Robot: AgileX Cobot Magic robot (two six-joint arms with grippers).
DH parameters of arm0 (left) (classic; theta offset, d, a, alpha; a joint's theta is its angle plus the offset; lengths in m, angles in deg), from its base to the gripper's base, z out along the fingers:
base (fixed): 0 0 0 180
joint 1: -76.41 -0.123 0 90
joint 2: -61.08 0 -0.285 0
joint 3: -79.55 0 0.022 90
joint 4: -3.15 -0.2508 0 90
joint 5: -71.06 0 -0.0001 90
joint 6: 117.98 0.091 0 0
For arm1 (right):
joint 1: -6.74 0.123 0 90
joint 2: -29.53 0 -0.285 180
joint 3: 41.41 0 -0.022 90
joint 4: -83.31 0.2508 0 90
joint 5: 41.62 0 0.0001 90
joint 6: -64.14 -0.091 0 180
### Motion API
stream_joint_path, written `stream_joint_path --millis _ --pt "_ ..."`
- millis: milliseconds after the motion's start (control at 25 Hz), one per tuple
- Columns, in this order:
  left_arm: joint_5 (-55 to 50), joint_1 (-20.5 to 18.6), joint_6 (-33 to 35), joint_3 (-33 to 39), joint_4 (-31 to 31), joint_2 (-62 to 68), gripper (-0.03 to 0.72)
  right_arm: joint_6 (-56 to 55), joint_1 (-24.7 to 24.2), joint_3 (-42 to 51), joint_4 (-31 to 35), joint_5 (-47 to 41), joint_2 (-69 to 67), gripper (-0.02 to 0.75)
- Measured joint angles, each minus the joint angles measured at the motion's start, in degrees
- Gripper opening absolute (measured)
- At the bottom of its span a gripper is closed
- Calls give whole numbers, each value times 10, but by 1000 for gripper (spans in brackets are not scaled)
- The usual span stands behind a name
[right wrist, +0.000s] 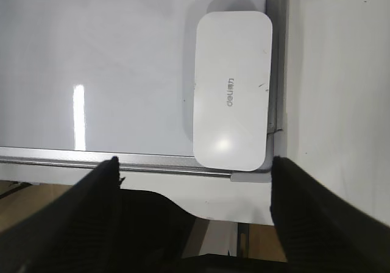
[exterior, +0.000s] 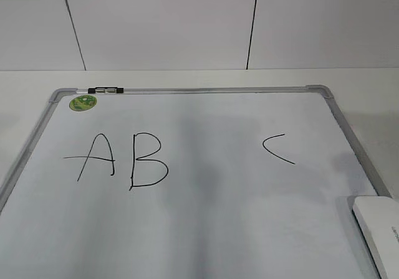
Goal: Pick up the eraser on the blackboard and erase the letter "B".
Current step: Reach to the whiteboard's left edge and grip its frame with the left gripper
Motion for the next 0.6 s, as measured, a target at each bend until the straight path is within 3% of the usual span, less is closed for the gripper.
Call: stream_joint_path --millis 600 --pt "26 0 5 -217 0 473 226 0 0 0 0 0 -1 594"
